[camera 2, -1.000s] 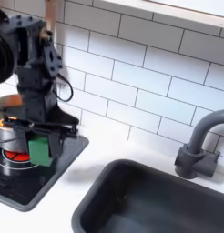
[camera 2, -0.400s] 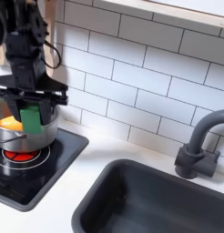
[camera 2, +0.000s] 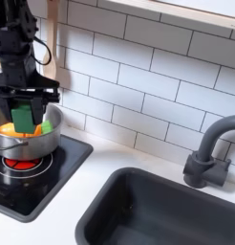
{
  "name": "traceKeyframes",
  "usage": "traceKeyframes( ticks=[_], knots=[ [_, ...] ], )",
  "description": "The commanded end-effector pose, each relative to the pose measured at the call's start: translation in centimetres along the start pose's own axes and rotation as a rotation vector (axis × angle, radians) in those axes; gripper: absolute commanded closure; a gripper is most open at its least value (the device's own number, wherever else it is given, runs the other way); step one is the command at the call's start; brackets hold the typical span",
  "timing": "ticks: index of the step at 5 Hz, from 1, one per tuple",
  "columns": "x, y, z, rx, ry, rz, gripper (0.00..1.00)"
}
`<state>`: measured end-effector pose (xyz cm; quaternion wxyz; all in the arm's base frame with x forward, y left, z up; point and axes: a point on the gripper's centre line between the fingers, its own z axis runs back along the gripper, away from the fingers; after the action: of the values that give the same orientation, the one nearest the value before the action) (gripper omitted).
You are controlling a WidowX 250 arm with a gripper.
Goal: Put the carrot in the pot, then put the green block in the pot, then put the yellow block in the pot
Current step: 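Put the green block in the pot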
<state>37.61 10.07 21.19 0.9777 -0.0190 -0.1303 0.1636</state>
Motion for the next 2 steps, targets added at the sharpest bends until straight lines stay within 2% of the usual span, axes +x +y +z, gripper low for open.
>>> traceKeyframes(
  ticks=[1,2],
  knots=[
    [0.16,0.56,-1.68,0.011,0.046,0.010,1.00],
    [0.68,0.80,-1.06,0.012,0.026,0.017,1.00]
  ],
)
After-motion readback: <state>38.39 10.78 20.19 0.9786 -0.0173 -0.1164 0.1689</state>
